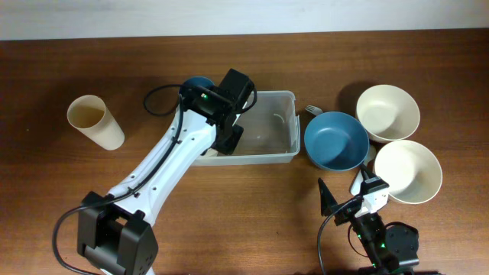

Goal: Pack container
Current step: 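Lower the cream cup beside the blue cups and open the left gripper, then move the left gripper back left and grasp the second cream cup, then carry the second cream cup over the cream cup in the container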

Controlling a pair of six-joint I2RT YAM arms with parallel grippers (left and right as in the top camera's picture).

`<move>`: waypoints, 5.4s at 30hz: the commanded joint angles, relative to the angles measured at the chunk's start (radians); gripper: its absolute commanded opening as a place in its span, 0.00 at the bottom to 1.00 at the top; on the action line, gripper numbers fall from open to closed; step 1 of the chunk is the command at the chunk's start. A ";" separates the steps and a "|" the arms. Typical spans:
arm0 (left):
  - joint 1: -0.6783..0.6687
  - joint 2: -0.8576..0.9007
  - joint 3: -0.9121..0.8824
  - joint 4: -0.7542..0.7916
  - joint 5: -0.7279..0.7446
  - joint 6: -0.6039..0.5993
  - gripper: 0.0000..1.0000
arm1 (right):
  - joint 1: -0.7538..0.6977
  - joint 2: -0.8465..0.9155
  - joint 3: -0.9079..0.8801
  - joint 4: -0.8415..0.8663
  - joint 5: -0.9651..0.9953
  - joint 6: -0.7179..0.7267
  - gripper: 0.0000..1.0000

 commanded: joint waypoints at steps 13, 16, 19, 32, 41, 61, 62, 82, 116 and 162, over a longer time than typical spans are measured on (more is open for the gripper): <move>0.003 0.006 0.218 -0.130 -0.008 -0.003 0.42 | 0.007 -0.007 -0.009 0.000 0.002 0.008 0.99; 0.003 0.006 0.218 -0.133 -0.008 -0.002 0.42 | 0.007 -0.006 -0.009 0.000 0.003 0.008 0.99; 0.003 0.006 0.218 -0.133 -0.042 -0.003 0.42 | 0.007 -0.006 -0.009 0.000 0.003 0.008 0.99; 0.170 -0.167 0.270 -0.156 -0.148 -0.156 0.65 | 0.007 -0.006 -0.009 0.000 0.002 0.008 0.99; 0.460 -0.161 0.261 -0.178 -0.119 -0.155 0.68 | 0.007 -0.006 -0.009 0.000 0.003 0.008 0.99; 0.634 0.093 0.259 -0.132 -0.003 -0.026 0.62 | 0.007 -0.006 -0.009 0.000 0.002 0.008 0.99; 0.635 0.100 0.259 -0.122 -0.002 -0.026 0.62 | 0.007 -0.006 -0.009 0.000 0.003 0.008 0.99; 0.712 0.145 0.216 0.005 -0.014 0.082 0.63 | 0.007 -0.007 -0.009 0.000 0.003 0.008 0.99; 0.676 0.152 0.492 -0.262 0.256 0.074 0.02 | 0.007 -0.007 -0.009 0.000 0.002 0.008 0.99; 0.106 -0.153 0.399 -0.408 0.282 0.071 0.01 | 0.007 -0.006 -0.009 0.000 0.003 0.008 0.99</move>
